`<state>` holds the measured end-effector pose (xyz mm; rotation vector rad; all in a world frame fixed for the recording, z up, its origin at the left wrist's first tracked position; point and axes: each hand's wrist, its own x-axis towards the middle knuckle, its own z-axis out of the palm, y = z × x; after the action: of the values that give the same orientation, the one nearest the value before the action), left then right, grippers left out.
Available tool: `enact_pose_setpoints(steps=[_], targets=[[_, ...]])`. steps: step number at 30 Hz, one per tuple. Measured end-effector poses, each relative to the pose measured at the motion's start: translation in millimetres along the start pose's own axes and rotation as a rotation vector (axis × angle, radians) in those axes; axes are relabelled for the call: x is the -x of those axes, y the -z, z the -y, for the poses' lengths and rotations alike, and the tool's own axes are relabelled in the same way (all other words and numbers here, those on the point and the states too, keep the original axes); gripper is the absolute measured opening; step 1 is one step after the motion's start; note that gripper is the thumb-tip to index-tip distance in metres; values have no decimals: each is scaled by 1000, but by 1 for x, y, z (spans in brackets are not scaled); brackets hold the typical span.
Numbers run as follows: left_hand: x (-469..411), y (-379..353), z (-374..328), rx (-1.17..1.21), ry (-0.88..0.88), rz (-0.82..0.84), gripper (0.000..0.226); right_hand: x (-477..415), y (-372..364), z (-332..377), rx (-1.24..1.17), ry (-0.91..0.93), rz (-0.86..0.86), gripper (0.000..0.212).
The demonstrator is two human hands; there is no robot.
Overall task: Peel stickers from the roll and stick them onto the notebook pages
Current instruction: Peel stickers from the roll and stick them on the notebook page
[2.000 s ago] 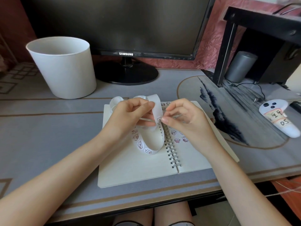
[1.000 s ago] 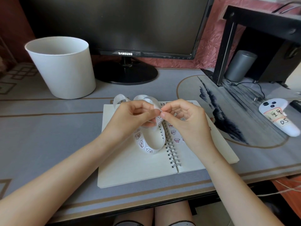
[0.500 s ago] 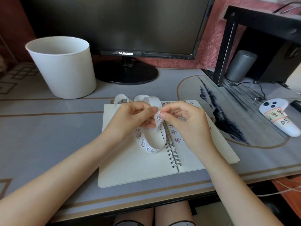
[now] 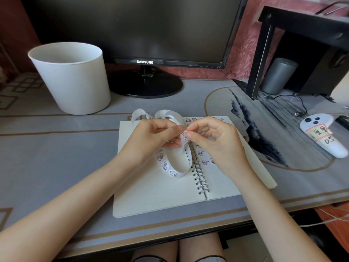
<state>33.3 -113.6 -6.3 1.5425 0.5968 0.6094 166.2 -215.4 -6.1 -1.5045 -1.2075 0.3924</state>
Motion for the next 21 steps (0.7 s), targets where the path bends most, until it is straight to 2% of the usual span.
enact_pose_setpoints(steps=[5, 10, 13, 17, 21], targets=[[1, -1, -1, 11, 24, -2, 18, 1, -1, -1, 48, -7, 14, 10], [0, 0, -2, 75, 89, -6, 20, 3, -2, -5, 218, 107, 55, 3], [1, 0, -4, 67, 86, -32, 19, 5, 1, -5, 202, 148, 53, 3], [2, 0, -6, 77, 82, -53, 19, 7, 9, 4, 18, 8, 61, 10], [3, -2, -7, 70, 80, -46, 20, 10, 33, 3, 13, -202, 58, 6]])
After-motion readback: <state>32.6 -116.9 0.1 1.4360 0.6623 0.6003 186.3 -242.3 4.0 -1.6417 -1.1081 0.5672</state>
